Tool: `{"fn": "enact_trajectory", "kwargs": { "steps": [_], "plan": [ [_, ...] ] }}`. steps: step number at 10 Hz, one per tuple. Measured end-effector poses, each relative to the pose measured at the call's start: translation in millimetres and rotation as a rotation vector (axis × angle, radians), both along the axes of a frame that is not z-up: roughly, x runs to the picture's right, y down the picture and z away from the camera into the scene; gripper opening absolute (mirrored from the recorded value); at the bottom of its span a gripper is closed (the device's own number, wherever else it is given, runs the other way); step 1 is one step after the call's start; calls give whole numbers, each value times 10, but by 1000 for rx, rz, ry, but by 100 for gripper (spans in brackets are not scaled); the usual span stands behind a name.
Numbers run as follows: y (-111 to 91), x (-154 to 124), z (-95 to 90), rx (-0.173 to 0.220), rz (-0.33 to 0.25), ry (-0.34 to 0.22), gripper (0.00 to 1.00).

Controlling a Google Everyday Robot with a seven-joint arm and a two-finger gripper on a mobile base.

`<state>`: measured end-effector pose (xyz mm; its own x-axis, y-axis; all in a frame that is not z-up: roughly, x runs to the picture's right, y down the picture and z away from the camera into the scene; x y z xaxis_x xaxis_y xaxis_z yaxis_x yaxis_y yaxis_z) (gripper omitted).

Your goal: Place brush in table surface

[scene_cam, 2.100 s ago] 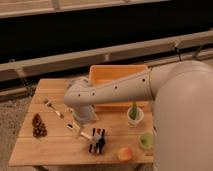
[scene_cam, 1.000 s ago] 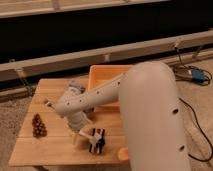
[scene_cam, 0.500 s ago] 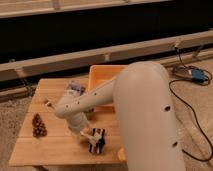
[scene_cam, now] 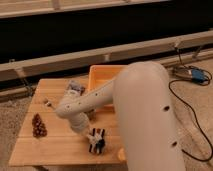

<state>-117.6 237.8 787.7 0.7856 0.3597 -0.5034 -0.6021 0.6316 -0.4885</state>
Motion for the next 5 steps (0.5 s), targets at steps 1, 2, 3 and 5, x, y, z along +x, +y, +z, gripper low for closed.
{"fn": "enact_trajectory", "kwargs": {
  "steps": [1,2,3,5],
  "plan": [
    [-67,4,-82,12,-1,-13,0],
    [-150,1,-183,25,-3,-29,0],
    [-224,-3,-277,35,-6,-43,0],
    [-464,-34,-575,59,-29,-78,0]
  ]
}}
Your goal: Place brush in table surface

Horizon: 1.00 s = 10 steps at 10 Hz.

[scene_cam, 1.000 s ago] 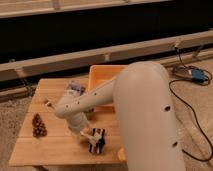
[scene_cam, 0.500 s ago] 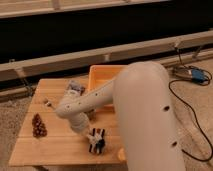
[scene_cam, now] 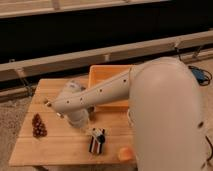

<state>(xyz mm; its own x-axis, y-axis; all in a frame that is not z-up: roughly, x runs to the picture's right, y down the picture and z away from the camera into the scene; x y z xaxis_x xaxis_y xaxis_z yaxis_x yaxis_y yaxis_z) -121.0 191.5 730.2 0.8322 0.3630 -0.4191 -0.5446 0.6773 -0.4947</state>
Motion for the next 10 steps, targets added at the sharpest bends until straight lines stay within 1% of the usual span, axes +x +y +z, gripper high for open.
{"fn": "enact_trajectory", "kwargs": {
  "steps": [3,4,7,10],
  "plan": [
    [-253,-75,-339,24,-43,-54,0],
    [-297,-114,-403,29,-54,-71,0],
    [-360,-315,-524,45,-82,-124,0],
    [-421,-516,-603,58,-94,-169,0]
  ]
}}
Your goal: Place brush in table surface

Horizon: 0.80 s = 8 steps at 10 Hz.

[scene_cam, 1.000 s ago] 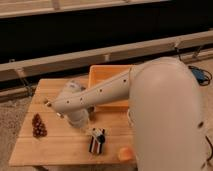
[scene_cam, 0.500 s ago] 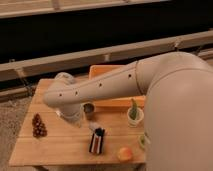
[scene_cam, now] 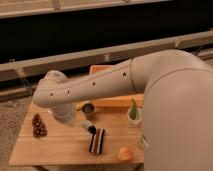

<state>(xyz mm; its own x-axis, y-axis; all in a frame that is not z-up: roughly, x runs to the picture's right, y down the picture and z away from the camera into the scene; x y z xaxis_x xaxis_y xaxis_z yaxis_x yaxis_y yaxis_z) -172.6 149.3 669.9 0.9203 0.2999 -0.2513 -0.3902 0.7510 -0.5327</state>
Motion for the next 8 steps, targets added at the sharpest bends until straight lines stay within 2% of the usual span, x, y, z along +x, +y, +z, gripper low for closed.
{"fn": "enact_trajectory", "kwargs": {
  "steps": [2,8],
  "plan": [
    [-74,-85,-38,9,1,-21,2],
    [-364,-267,-258,29,34,-88,60]
  ]
}}
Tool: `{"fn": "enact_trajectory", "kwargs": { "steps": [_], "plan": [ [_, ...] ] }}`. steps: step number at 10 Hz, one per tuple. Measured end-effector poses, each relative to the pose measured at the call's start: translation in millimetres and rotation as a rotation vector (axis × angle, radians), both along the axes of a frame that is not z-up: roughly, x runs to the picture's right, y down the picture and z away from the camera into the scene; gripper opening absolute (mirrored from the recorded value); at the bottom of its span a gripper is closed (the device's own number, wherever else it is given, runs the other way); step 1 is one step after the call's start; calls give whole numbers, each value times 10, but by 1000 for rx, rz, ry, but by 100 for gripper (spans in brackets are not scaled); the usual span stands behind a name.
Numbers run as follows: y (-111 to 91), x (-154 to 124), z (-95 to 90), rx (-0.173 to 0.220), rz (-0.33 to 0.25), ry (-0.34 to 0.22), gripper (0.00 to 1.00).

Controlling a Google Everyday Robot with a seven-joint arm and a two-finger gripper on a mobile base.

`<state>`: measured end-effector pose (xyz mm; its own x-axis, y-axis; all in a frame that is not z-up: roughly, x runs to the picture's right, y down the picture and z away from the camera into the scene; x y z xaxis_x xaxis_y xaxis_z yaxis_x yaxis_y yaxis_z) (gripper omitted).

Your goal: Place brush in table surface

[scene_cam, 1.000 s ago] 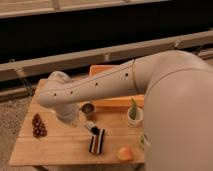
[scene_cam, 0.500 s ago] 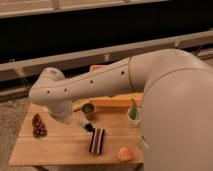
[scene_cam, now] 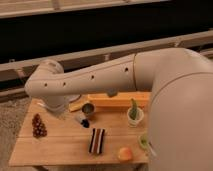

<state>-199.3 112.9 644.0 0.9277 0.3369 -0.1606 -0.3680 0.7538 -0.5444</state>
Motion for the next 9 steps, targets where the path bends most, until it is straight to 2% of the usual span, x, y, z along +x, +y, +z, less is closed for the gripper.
{"fn": "enact_trajectory", "kwargs": {
  "steps": [2,3,5,7,9],
  "plan": [
    [-27,-64,-26,2,-1,-13,78],
    [-25,-102,-22,2,-4,-17,80],
    [-33,-135,29,5,-7,-7,80],
    [-138,-49,149,18,18,22,80],
    [-125,-53,143,14,15,24,80]
  ]
}}
